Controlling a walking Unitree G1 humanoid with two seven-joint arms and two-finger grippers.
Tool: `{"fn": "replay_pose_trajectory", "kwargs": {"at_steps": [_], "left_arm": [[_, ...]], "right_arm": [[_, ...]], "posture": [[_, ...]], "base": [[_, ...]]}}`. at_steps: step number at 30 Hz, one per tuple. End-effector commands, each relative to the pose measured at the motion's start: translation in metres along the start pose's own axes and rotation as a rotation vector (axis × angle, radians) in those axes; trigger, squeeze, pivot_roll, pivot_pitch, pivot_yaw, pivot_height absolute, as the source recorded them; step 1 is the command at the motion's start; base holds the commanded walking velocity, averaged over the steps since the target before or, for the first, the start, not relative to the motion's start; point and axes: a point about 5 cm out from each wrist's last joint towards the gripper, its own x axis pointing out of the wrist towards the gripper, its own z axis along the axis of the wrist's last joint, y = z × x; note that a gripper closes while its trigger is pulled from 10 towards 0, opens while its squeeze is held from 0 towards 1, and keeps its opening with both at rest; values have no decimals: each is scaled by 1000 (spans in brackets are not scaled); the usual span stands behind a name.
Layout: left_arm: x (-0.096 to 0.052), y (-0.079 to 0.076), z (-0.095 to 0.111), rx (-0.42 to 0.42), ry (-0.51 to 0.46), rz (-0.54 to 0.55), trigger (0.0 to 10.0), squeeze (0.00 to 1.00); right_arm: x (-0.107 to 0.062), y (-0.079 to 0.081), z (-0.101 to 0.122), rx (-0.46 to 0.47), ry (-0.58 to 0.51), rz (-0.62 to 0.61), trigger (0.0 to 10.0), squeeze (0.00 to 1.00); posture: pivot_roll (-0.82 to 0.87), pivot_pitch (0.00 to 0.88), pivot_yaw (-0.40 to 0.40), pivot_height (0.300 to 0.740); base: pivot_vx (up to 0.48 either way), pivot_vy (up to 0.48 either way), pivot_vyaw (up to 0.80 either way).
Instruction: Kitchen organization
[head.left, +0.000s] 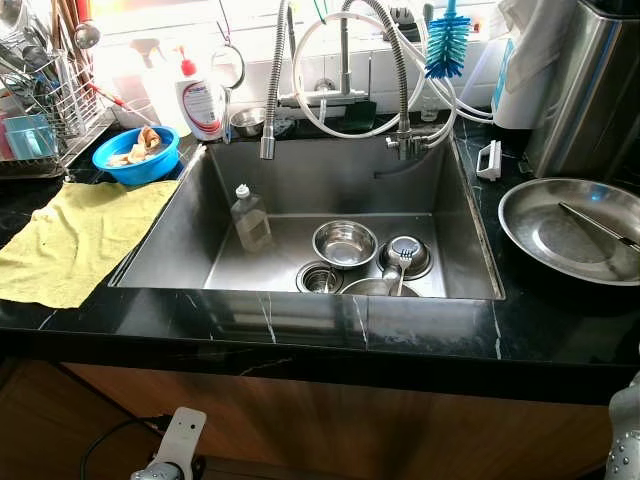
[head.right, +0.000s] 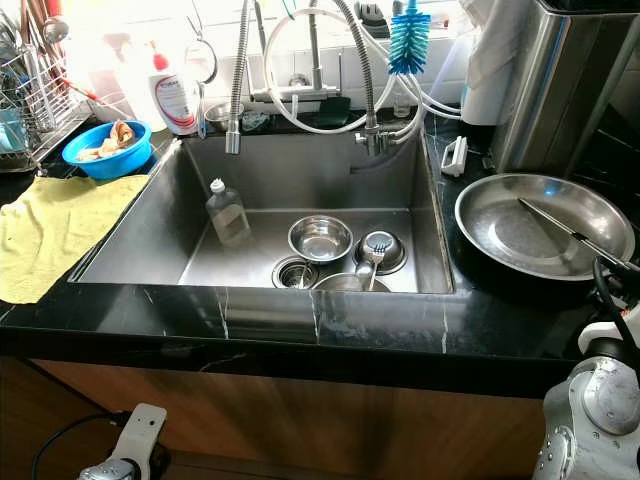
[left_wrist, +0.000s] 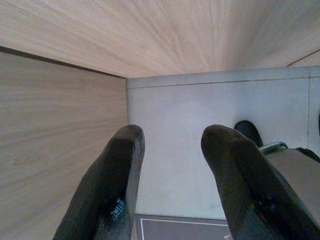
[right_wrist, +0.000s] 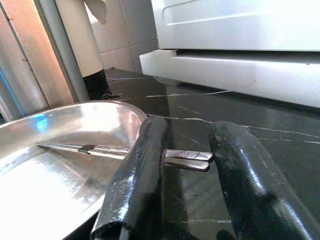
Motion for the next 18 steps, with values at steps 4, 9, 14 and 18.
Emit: {"fn": "replay_pose_trajectory", "kwargs": {"at_steps": [4,9,14,18], "left_arm": [[-1,5,-4,11,18,18,10000,0],[-1,6,-4,12,18,21,10000,0],[-1,6,-4,15,18,27,10000,0],[-1,8,-4,18,18,37,10000,0]], "right_arm": [[1,3,2,11,-9,12,0,0],[2,6,5,14,-22,25,0,0],[2,10,10,12,-49,51,0,0],[1,26,21,11,-115,179,0,0]], "posture": [[-199,0,103,740],[-198,0,102,740],[-198,0,102,740],[-200,0,103,740]], "base": [[0,0,0],[0,0,0],[0,0,0],[0,0,0]]}}
